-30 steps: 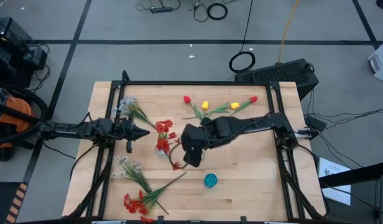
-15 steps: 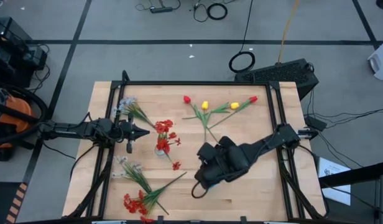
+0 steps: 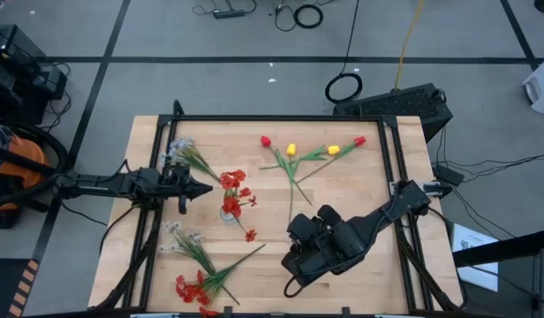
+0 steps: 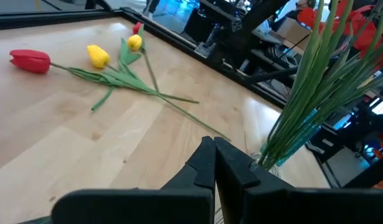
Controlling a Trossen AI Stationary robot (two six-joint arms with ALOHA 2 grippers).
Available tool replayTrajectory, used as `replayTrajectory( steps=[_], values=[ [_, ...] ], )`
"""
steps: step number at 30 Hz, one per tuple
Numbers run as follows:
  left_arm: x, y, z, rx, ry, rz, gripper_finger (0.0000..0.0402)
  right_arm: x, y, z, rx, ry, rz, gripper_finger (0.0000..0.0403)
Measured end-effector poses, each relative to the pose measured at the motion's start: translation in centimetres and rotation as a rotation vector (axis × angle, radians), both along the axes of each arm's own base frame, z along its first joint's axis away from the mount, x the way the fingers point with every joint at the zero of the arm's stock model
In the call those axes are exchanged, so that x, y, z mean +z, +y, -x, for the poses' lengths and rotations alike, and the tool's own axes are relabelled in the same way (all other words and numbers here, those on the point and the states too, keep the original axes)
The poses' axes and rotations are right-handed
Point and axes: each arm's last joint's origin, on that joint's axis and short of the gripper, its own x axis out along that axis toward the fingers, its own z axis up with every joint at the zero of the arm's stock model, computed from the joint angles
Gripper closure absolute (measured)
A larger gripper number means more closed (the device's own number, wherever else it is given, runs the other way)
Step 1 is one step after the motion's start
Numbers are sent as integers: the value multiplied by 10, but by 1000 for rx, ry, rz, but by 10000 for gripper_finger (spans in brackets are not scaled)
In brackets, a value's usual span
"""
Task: Sort flowers into vase by color
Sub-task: Put the top white flowers into the blue vase
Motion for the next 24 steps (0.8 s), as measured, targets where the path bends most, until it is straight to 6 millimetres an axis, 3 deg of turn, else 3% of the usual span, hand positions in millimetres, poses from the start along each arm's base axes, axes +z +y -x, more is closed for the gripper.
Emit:
replayTrajectory(
  steps=[4,10,16,20,24],
  values=[
    [0,0,0,0,0,0,396,0,-5,-3,71,28,42,233],
    [0,0,0,1,0,1,396,-5,-28,-2,151,112,114,238],
    [0,0,0,1,0,1,396,-12,-69,55,90,136,110,239],
    [0,1,0,46,-2,-6,396,-25,-97,92,83,-83,25,239],
    [1,6,1,210,-19,23,396,-49,-127,124,48,-301,-40,239]
  ],
)
